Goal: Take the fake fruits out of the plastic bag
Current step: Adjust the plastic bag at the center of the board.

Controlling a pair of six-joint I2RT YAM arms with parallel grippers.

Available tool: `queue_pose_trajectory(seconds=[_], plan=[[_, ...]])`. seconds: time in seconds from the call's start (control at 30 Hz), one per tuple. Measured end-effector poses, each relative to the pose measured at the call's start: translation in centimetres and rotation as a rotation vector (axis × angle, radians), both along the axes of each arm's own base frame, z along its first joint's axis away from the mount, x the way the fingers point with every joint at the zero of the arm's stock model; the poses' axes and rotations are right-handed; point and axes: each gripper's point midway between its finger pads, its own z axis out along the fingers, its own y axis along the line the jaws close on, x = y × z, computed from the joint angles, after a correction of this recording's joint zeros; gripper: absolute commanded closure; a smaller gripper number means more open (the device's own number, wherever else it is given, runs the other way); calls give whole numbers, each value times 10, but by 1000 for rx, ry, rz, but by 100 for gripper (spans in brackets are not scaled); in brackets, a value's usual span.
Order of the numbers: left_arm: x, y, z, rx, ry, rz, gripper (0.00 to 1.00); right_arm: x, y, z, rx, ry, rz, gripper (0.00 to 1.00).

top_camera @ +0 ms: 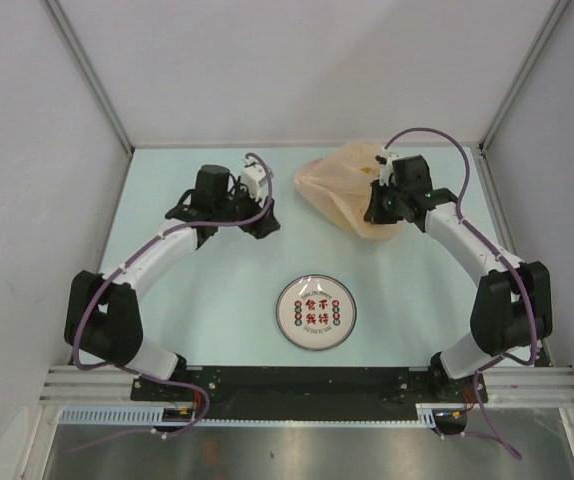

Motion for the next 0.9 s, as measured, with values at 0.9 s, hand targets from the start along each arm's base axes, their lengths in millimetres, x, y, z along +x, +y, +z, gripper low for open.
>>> queue_pose_trajectory(seconds=[0.9], plan=[[113, -274, 34, 136, -617, -360, 23, -3, -79, 11, 185, 65, -288, 100]])
